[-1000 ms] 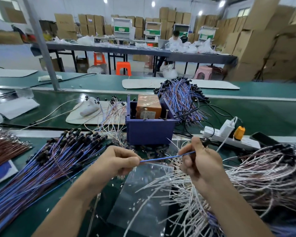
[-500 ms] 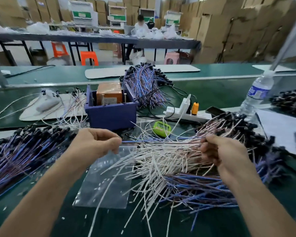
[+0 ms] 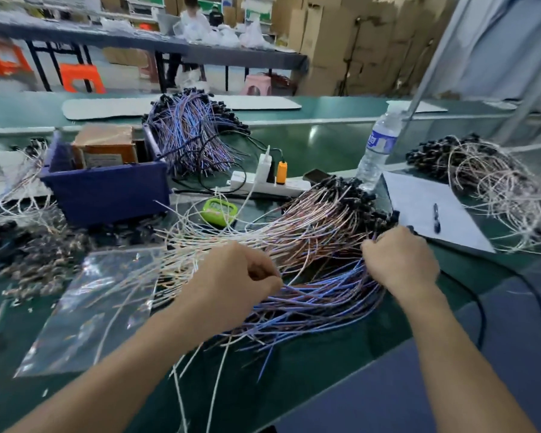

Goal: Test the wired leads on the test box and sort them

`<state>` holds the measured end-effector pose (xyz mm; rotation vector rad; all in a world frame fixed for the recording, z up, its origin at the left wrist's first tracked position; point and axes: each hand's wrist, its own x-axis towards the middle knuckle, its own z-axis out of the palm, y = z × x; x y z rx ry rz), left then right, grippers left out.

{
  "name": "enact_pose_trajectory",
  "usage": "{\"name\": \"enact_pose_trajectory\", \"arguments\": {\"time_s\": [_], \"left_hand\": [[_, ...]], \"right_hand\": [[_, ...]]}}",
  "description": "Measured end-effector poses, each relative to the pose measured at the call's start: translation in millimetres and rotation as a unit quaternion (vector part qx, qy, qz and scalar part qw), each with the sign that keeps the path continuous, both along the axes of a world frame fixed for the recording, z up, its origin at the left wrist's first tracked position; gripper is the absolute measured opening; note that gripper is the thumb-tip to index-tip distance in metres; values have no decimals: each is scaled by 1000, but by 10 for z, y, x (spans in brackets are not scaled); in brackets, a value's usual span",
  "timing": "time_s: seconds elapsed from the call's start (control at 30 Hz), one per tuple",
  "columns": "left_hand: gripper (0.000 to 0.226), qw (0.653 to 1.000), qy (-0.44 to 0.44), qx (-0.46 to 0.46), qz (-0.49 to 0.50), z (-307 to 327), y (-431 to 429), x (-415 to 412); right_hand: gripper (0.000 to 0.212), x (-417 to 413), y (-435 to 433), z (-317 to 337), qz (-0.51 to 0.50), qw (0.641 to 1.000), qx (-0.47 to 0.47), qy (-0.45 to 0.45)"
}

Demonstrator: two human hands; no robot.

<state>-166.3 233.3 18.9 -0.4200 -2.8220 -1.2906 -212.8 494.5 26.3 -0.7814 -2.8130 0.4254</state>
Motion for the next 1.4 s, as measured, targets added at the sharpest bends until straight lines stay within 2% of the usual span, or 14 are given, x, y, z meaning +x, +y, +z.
{"name": "enact_pose_trajectory", "arguments": {"time_s": [0.1, 0.2, 0.3, 0.4, 0.5, 0.63, 0.77, 0.87, 0.97, 1.07, 1.13, 1.23, 1.33, 1.4], "left_hand": [[9, 999, 24, -44, -8, -69, 54, 6], [16, 999, 17, -50, -8, -95, -58, 12], [25, 999, 3, -9, 33, -62, -283, -20], [24, 996, -7, 40, 83, -12, -558, -99], [26, 989, -6, 76, 124, 33, -845, -111], [33, 980, 26, 84, 176, 34, -1306, 8], [27, 960, 39, 96, 260, -55, -1885, 191], [26, 935, 62, 55, 346, -107, -2266, 358], [29, 894, 73, -2, 442, -90, -2639, 534], [28, 845, 65, -75, 526, -59, -3043, 699], [22, 824, 71, -99, 553, -80, -3242, 762], [11, 822, 93, -101, 552, -181, -3330, 746], [14, 832, 118, -129, 526, -305, -3285, 721], [13, 836, 128, -171, 505, -359, -3283, 728]], "right_hand": [[33, 68, 41, -88, -48, 997, 52, 45], [21, 163, -88, -98, -66, 988, 33, 136], [20, 218, -496, -71, 14, 983, -5, 181], [24, 260, -1124, -31, 164, 972, -52, 159], [22, 272, -1774, -14, 290, 942, -83, 145], [19, 222, -2418, -16, 380, 907, -139, 114], [18, 188, -2963, -57, 457, 873, -156, 62], [14, 220, -3401, -113, 514, 840, -173, 22], [11, 224, -3810, -136, 565, 806, -178, -18], [36, 175, -4168, -99, 601, 782, -155, -57], [53, 118, -4372, -79, 624, 767, -125, -80], [69, 19, -4599, -69, 635, 762, -99, -82], [60, -41, -4766, -99, 637, 764, -81, -64], [47, -67, -4831, -118, 631, 769, -87, -60]]}}
